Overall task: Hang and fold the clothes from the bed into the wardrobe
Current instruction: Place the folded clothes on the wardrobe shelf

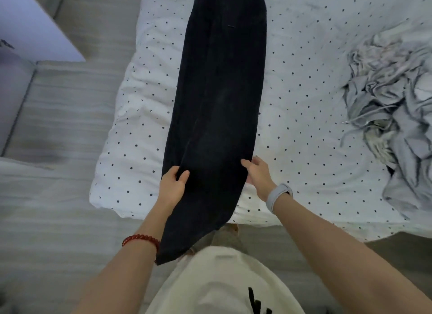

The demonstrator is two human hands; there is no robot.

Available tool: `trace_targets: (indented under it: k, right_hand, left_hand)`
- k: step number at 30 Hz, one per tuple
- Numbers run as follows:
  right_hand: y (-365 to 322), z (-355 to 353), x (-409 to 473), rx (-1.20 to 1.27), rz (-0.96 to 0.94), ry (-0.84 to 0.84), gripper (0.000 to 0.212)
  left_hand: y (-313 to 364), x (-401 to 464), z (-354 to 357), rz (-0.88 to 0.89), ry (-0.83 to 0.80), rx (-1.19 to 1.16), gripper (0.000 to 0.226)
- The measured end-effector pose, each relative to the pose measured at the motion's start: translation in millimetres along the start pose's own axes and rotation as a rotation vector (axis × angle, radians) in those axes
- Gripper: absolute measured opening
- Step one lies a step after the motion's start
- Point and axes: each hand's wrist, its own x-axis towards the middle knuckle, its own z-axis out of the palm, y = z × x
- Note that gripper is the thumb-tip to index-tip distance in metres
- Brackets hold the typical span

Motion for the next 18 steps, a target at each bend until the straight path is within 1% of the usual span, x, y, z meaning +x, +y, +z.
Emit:
trace_targets:
  k: [3,5,6,8,9,10,12,15,18]
  right_hand:
    - [16,-6,-13,0.133,0.075,-0.136,0.007]
    - [23,-5,-18,0.120,0.100,-0.173,0.008]
    - [22,-3,-24,0.117,0.086,-0.179,0.010]
    - [21,2,-34,0.145,0.050,-0.186,0.022]
    - [21,3,-38,0.162,0.029,-0.184,0.025]
    - [23,3,-46,0.160,0.005,-0.177,0.023]
    - [26,1,-62,0.090,-0.056,-0.180,0.018]
    - [36,2,-76,-0.033,-0.128,-0.169,0.016]
    - [50,17,-71,-0.216,-0.133,-0.076,0.023]
  left_hand:
    - [11,-8,-2,-0.087,-0.143,-0.182,0.014]
    - [16,-13,-6,-0.114,-0.235,-0.245,0.015]
    - [19,-14,-10,-0.103,-0.272,-0.250,0.016]
    - [24,-15,-22,-0.071,-0.308,-0.252,0.019]
    - [25,-14,-29,-0.051,-0.318,-0.255,0.020]
    - [25,-14,-37,-0.035,-0.324,-0.254,0.021]
    - [24,-15,-49,-0.008,-0.329,-0.214,0.021]
    - [8,-10,-62,-0.001,-0.293,-0.067,0.022]
    - [-13,0,-62,0.028,-0.255,0.101,0.018]
